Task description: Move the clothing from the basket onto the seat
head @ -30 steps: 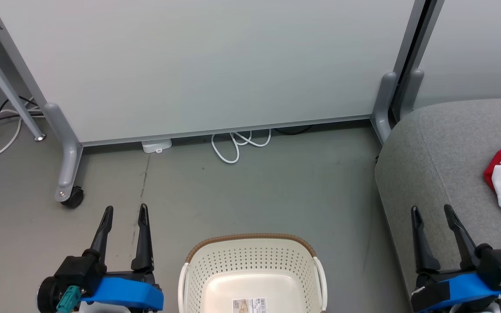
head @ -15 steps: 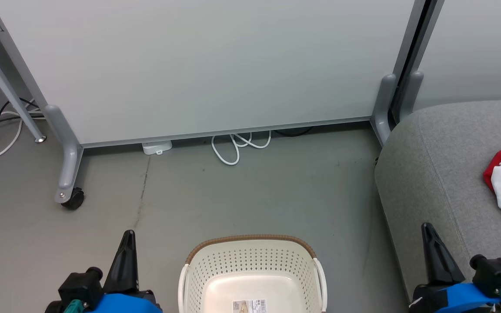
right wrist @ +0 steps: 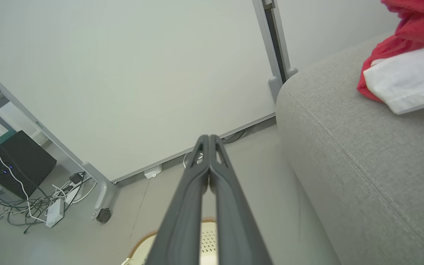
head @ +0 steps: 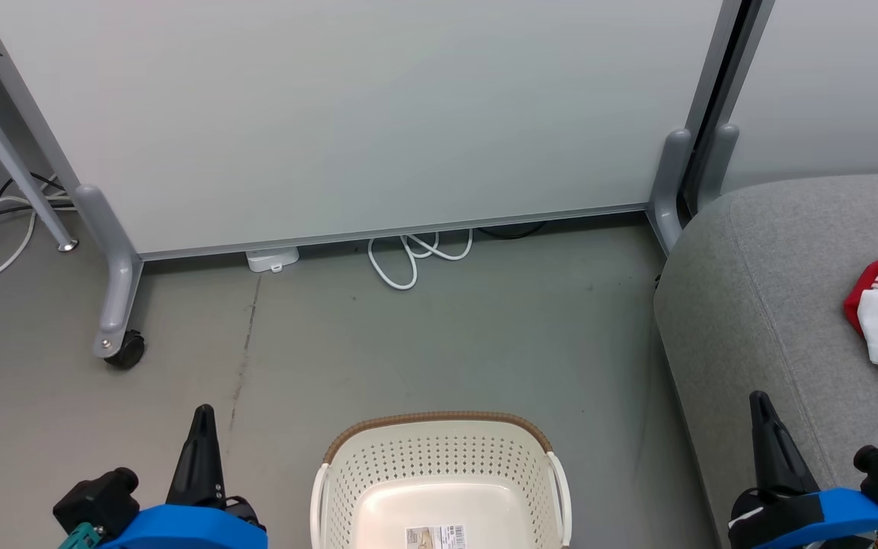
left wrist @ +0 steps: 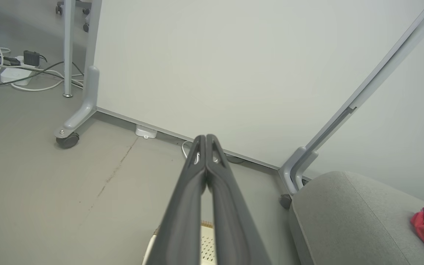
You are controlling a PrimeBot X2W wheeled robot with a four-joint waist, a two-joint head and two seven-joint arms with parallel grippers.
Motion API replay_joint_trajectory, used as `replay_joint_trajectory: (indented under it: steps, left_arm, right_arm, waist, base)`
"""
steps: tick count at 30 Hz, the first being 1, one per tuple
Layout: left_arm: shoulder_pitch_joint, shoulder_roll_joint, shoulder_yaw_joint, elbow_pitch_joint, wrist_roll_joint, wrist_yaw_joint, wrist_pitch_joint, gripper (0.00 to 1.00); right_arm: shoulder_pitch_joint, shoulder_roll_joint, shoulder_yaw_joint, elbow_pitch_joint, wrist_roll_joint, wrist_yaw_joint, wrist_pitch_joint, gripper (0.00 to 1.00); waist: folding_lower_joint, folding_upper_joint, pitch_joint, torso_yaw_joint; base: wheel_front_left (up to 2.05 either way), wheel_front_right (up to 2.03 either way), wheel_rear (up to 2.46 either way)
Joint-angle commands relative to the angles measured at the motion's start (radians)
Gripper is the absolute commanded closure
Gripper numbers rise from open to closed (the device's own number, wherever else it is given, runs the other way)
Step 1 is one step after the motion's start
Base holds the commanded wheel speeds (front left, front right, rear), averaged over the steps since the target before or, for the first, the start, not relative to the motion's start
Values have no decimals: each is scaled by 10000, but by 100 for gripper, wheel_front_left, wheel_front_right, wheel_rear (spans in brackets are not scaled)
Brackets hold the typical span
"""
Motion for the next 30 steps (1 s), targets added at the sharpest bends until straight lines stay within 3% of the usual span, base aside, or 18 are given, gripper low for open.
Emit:
replay_joint_trajectory:
  steps: [1,30]
  left_arm:
    - [-326,34,71,-183,-389,-13,78,100]
    - [-646,58,528,-306,-4480,-34,1130,100]
  right_arm:
    - [-277,-22,-38,-182,434,0,90,100]
    - [-570,-5,-148,-209,4688,1,1152,100]
  waist:
    - [0,0,0,-6]
    - [0,0,6,-141]
  base:
    - [0,0,0]
    - [0,0,0]
